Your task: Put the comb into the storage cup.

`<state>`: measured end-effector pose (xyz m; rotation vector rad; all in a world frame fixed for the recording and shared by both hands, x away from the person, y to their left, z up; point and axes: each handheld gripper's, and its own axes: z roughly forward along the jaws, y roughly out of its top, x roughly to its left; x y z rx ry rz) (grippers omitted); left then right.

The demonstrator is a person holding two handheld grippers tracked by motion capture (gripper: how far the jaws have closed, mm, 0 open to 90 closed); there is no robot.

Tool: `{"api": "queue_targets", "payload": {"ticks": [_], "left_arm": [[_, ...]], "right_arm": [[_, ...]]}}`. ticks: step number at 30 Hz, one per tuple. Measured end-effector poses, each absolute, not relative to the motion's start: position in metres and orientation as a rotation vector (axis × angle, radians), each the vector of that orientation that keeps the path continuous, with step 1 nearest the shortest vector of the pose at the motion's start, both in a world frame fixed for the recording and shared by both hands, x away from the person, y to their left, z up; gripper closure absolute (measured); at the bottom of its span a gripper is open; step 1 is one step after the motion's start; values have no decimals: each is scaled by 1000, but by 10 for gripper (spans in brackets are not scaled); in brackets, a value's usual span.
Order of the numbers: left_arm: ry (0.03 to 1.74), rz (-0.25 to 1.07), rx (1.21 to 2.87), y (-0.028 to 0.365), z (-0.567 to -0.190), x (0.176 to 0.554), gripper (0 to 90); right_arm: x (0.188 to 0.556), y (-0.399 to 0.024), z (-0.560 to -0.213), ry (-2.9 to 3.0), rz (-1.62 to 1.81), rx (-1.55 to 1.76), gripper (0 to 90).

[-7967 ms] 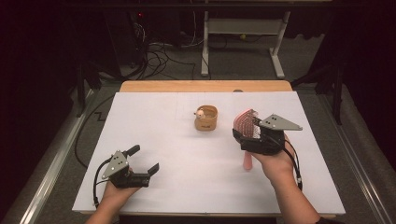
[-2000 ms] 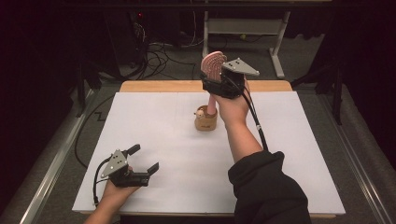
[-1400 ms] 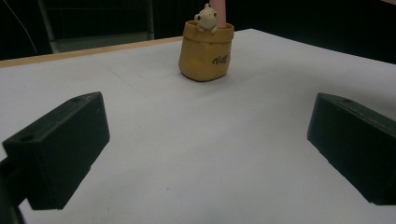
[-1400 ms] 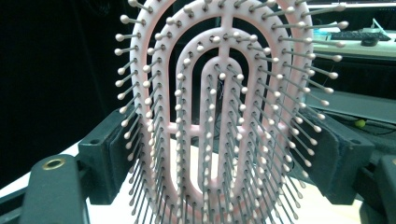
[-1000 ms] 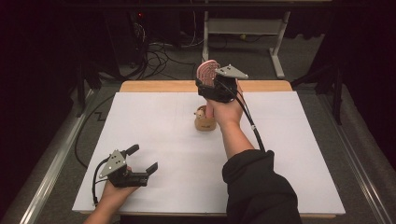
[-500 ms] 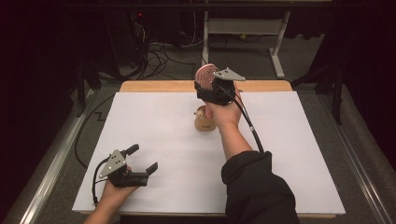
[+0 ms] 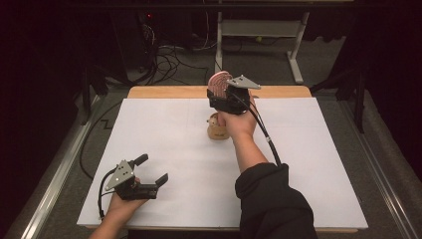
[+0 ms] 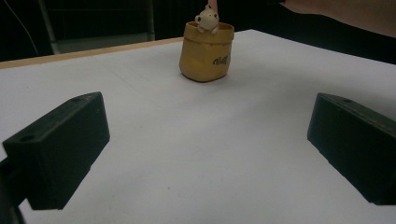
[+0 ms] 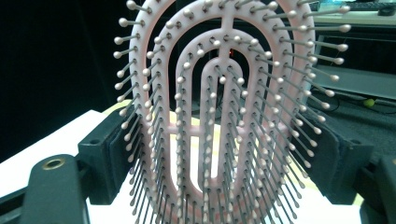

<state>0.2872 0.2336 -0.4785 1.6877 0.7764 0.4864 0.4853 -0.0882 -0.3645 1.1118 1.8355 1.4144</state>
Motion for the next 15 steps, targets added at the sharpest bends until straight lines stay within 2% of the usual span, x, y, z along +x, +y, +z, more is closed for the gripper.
{"api": "queue_targets", "payload": {"ticks": [15], "left_arm": [[780, 483, 1687, 234, -479, 288, 0]], "right_arm": [[484, -91, -372, 1843, 1408, 1137, 202]]}}
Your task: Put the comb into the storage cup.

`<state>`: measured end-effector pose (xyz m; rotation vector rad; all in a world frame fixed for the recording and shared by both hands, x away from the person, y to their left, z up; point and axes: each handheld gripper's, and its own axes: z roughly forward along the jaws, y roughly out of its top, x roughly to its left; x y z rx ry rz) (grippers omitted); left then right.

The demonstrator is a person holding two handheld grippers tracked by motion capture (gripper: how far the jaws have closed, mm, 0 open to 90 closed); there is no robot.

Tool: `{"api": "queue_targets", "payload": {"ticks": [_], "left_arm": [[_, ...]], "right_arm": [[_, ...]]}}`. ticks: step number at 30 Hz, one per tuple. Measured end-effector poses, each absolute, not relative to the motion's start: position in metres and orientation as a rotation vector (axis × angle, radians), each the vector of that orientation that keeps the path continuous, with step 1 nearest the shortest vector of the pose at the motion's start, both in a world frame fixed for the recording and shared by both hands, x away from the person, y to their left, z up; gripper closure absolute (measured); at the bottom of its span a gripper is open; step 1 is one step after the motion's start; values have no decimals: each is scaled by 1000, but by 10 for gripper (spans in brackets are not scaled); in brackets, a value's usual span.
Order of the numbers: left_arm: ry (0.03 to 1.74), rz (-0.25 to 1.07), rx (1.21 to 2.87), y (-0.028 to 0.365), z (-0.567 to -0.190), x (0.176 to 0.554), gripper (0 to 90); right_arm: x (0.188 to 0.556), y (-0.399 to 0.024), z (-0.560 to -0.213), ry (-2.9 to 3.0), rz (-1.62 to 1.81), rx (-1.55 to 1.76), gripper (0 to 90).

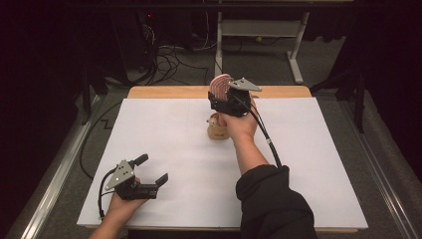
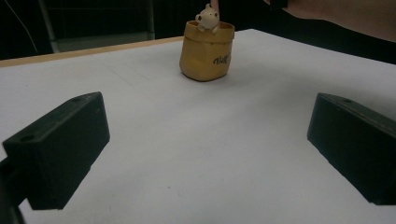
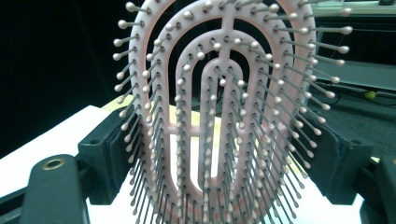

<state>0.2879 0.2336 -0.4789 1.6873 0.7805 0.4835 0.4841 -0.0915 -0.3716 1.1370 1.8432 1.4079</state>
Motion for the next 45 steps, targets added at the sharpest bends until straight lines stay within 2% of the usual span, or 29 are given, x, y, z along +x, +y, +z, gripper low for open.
{"api": "queue_targets", "payload": {"ticks": [45], "left_arm": [[777, 481, 1696, 232, -479, 288, 0]], "right_arm": [[492, -87, -384, 1812, 1403, 1167, 197]]}}
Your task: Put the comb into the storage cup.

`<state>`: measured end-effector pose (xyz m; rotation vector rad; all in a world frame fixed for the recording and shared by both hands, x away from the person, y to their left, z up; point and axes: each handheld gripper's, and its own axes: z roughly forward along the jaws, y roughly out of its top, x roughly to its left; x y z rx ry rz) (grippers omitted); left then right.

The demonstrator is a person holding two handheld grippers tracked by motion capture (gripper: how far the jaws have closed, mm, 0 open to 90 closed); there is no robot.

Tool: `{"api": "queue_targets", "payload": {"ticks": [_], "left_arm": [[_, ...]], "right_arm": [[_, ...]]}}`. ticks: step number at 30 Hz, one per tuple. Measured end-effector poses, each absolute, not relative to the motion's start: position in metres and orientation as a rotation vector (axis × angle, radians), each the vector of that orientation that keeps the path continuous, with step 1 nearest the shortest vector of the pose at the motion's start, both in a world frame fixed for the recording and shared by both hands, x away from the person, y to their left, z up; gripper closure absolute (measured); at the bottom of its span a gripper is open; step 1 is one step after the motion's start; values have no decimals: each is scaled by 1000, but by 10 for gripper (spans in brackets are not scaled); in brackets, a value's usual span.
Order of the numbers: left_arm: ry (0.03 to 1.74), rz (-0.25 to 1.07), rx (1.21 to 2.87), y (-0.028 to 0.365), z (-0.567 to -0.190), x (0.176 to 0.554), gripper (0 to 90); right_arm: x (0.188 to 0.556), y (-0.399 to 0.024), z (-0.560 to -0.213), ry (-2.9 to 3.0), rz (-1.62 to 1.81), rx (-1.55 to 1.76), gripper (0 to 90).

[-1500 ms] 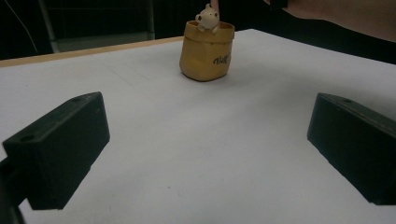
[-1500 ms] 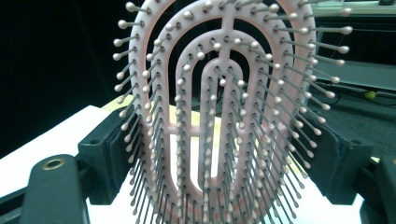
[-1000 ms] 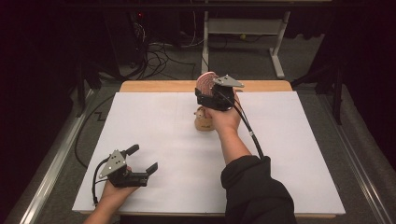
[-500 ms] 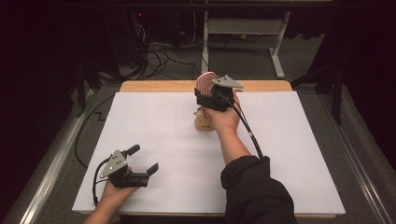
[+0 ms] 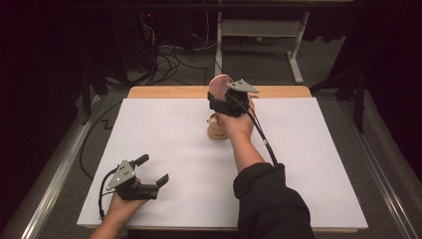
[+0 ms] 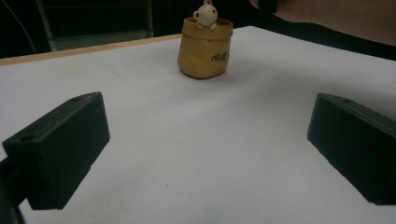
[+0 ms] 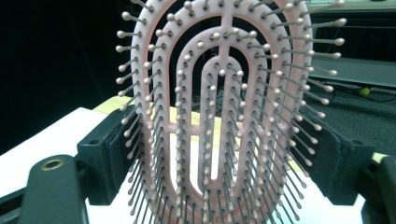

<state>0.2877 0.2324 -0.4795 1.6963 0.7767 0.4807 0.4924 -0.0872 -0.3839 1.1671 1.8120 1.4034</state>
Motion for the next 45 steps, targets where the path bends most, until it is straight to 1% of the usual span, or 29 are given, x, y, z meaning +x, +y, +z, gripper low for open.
{"api": "queue_targets", "payload": {"ticks": [45], "left_arm": [[763, 472, 1695, 232, -479, 286, 0]], "right_arm": [[518, -83, -388, 1787, 1366, 1283, 192]]}}
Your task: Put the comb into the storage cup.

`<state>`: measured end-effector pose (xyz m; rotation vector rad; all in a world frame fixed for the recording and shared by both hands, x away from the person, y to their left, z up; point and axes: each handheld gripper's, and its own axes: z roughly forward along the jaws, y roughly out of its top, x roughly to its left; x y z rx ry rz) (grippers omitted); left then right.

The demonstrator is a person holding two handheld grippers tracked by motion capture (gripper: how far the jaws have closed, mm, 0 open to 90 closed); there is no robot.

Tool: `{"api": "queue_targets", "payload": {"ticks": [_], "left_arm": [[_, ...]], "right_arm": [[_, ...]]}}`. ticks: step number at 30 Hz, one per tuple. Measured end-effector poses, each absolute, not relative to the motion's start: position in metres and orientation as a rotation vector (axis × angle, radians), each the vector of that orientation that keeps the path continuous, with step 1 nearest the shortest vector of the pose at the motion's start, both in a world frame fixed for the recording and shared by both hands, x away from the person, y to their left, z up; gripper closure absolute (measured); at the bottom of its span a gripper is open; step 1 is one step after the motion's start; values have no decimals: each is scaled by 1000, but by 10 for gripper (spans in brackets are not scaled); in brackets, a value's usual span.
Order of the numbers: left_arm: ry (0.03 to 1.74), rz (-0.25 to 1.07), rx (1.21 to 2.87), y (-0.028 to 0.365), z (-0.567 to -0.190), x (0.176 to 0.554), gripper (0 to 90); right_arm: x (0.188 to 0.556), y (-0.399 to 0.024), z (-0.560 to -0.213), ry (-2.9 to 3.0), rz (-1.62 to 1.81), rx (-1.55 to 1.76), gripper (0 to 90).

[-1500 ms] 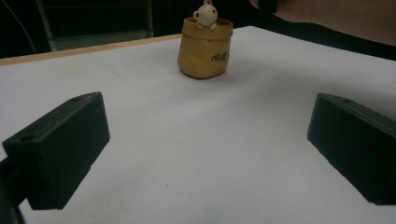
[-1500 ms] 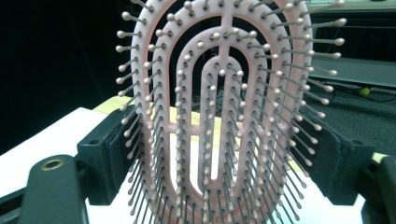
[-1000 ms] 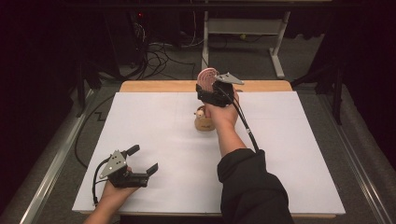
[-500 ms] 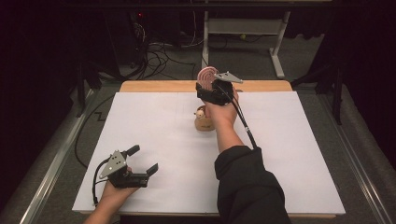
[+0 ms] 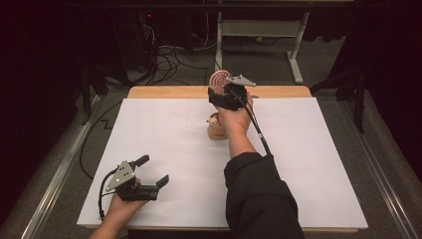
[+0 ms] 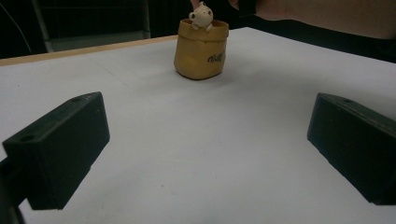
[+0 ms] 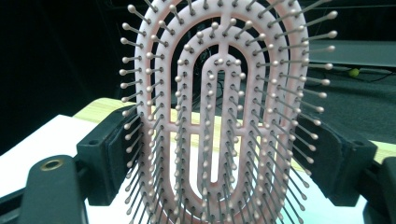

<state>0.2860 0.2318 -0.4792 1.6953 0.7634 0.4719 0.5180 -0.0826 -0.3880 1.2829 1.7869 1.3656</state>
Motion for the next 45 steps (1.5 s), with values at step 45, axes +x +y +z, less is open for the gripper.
{"api": "queue_targets", "payload": {"ticks": [45], "left_arm": [[760, 474, 1708, 231, -480, 286, 0]], "right_arm": [[527, -78, -400, 1784, 1370, 1297, 194]]}}
